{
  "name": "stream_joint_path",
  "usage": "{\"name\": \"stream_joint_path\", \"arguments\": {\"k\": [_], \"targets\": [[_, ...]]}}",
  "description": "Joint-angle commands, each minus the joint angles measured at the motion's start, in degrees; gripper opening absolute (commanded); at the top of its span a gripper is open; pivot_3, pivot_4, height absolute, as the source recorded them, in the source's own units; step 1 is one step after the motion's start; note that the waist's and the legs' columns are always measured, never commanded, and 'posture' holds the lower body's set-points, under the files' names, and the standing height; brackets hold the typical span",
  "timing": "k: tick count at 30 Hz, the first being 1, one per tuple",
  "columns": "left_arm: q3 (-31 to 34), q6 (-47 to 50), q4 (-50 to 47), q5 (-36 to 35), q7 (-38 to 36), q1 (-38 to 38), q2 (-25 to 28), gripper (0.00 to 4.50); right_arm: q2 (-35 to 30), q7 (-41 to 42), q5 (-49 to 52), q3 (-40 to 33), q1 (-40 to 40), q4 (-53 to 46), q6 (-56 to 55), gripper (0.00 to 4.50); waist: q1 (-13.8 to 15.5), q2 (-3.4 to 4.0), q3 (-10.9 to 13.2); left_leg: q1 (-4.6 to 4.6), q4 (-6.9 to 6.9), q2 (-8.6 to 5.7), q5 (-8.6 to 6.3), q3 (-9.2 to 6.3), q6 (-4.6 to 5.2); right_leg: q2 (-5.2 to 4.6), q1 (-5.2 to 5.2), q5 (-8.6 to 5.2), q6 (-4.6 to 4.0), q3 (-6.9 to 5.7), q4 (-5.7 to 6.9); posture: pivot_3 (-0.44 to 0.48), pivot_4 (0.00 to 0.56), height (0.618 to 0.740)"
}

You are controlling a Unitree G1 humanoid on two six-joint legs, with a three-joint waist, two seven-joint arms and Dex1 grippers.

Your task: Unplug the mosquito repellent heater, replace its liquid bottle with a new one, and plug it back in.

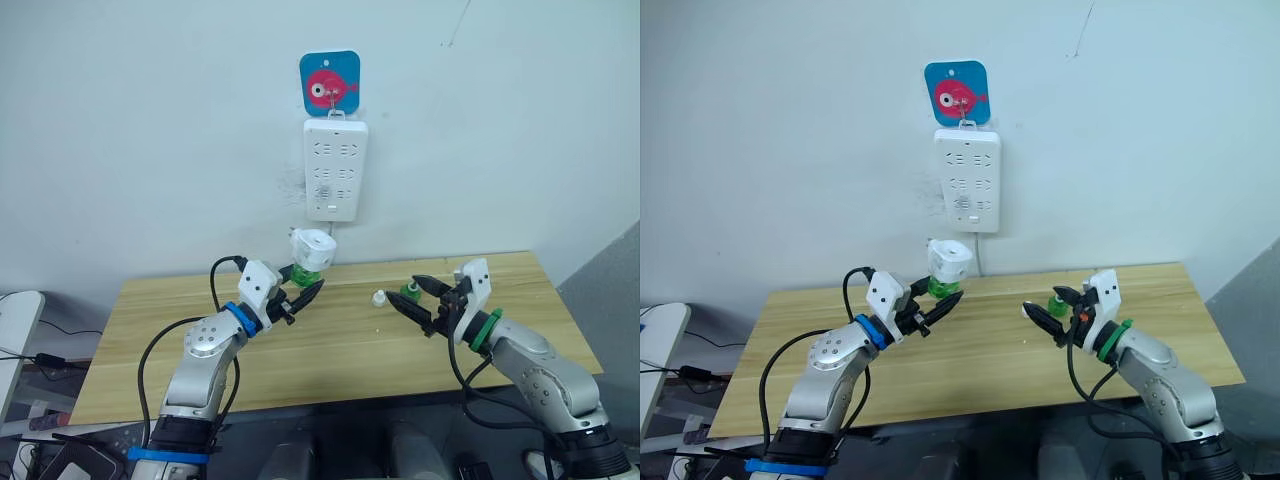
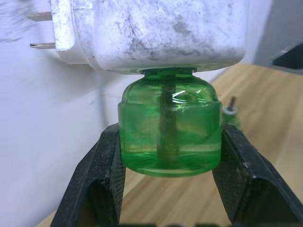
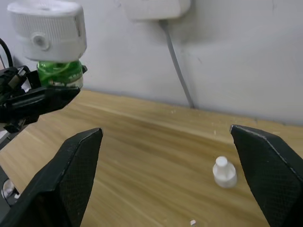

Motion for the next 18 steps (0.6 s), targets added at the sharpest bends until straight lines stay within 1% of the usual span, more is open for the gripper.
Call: {"name": "stream_joint_path", "arguments": {"k": [1, 15, 18], "targets": [[-0.23, -0.65, -3.40, -0.90, 0.34, -0.07, 0.04, 2.21, 0.80, 0.08, -0.12, -0.87, -1.13, -2.92, 1.27, 4.50, 0.02, 0.00, 0.00, 0.00, 0.00, -0.01, 0.00, 0.00, 0.00, 0.00, 0.00, 0.00, 0.00, 0.00, 0.00, -0.006, 0.130, 0.740], [-0.04, 0.45, -4.80, -1.54, 0.47, 0.68, 0.46, 2.21, 1.78, 1.16, -1.02, -1.67, -1.53, -3.73, 3.26, 4.50, 0.02, 0.00, 0.00, 0.00, -0.01, 0.00, 0.00, -0.01, 0.00, 0.00, 0.00, 0.00, 0.00, -0.01, -0.01, -0.003, 0.128, 0.740], [-0.11, 0.59, -4.87, -1.51, 0.61, 0.71, 0.27, 2.21, 2.03, 1.13, -1.27, -1.75, -1.57, -3.54, 3.47, 4.50, 0.04, 0.00, -0.02, 0.00, -0.01, 0.00, 0.00, 0.00, 0.00, 0.00, 0.00, 0.00, 0.00, -0.01, -0.01, 0.004, 0.120, 0.740]]}}
